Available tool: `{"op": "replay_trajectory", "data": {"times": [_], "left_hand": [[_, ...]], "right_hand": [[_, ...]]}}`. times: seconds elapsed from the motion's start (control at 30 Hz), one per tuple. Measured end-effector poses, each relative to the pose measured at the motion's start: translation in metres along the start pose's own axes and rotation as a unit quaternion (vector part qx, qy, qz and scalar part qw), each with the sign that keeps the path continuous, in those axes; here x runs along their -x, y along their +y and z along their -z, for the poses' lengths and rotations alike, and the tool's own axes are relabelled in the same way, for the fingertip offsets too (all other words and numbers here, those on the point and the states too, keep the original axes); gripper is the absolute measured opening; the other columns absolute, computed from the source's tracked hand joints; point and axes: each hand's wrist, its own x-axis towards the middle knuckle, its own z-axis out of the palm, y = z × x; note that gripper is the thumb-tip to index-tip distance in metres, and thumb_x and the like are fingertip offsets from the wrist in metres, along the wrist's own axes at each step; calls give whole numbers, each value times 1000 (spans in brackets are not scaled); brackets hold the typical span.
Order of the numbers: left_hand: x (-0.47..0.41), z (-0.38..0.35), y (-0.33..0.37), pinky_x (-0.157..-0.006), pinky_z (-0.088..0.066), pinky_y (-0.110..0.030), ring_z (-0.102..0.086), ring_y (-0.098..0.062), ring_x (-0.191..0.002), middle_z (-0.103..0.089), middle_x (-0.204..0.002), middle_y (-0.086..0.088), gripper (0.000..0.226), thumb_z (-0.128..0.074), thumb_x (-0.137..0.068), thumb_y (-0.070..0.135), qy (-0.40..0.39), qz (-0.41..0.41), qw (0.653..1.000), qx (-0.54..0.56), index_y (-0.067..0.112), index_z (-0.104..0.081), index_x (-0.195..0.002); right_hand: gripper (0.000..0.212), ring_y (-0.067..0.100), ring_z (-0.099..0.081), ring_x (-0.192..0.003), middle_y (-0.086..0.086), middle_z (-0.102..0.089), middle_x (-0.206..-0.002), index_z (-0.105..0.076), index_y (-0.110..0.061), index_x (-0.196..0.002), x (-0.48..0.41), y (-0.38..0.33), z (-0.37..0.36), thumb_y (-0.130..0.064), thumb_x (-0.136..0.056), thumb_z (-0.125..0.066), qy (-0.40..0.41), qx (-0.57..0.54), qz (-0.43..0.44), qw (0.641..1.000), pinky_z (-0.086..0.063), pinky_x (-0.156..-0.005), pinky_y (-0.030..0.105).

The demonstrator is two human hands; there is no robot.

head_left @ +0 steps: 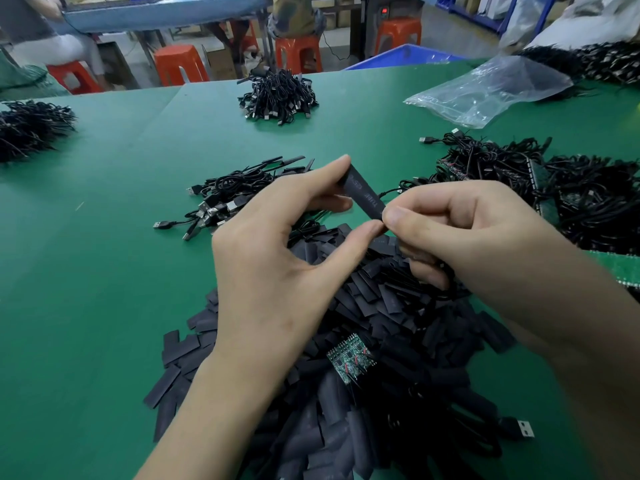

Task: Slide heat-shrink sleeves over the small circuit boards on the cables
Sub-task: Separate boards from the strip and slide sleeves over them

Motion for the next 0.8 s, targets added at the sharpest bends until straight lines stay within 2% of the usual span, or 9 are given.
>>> {"op": "replay_trajectory", "data": {"times": [0.1, 0.17, 0.27, 0.37, 0.53, 0.6, 0.7, 0.77, 0.8], "left_hand": [[1, 3, -6, -100, -52, -26, -69, -2, -106, -67, -112, 27, 50, -78, -78, 38, 15, -20, 999, -27, 50, -56, -122], [2, 6, -6, -96, -50, -18, -68, -1, -107, -67, -110, 30, 46, -79, -80, 42, 11, -21, 999, -25, 53, -56, -119], [6, 9, -3, -90, -50, -14, -70, 2, -98, -71, -106, 18, 42, -85, -82, 29, 59, -70, 993, -75, 26, -69, -120], [5, 11, -3, -89, -53, -18, -72, -1, -94, -74, -102, 10, 42, -84, -81, 22, 73, -78, 991, -87, 12, -72, -120], [6, 15, -2, -90, -55, -24, -73, -8, -95, -76, -103, 7, 45, -86, -80, 18, 53, -44, 996, -63, 12, -71, -122], [6, 9, -3, -93, -56, -28, -73, -11, -99, -75, -111, 4, 52, -86, -80, 17, 42, -10, 999, -14, 13, -67, -129], [7, -2, 1, -99, -54, -29, -70, -9, -111, -68, -132, 4, 70, -75, -83, 26, -25, 136, 980, 145, 17, -50, -147], [10, -5, 1, -98, -54, -29, -67, 1, -107, -71, -120, 13, 57, -65, -88, 37, -121, 176, 968, 129, 16, -60, -140], [11, -6, 1, -86, -55, -35, -64, 0, -96, -74, -102, 10, 45, -61, -91, 40, -171, 173, 965, 101, 14, -70, -127]], "right_hand": [[29, 13, -35, -50, 0, -39, -55, -73, -16, -73, -1, 1, -1, -19, -98, -60, -4, 10, 2, 1000, -34, -46, 16], [25, 12, -43, -48, 0, -47, -53, -74, -16, -76, 0, 1, 1, -21, -97, -61, -15, 31, 9, 999, -39, -48, 16], [18, 14, -63, -54, 2, -64, -59, -75, -15, -83, 1, 0, 4, -22, -95, -63, -41, 48, 7, 998, -53, -58, 19], [13, 22, -77, -74, 5, -76, -74, -76, -13, -91, 1, -1, 7, -21, -93, -66, -52, 49, -6, 997, -61, -84, 32], [13, 33, -73, -86, 2, -79, -80, -77, -17, -86, 1, -1, 7, -26, -90, -70, -37, 95, 0, 995, -55, -94, 52], [13, 32, -74, -84, 2, -79, -80, -77, -16, -86, 1, 0, 8, -25, -91, -70, -33, 83, -1, 996, -57, -91, 48], [12, 23, -75, -76, 6, -79, -81, -77, -12, -85, -1, 0, 9, -23, -88, -72, -8, 2, 2, 1000, -59, -73, 26], [18, 21, -73, -72, 7, -79, -81, -76, -11, -85, -3, 0, 9, -28, -80, -71, 33, -67, 4, 997, -56, -59, 21], [22, 21, -75, -73, 9, -79, -82, -74, -8, -89, -4, 1, 9, -27, -78, -70, 52, -108, 6, 993, -57, -58, 21]]}}
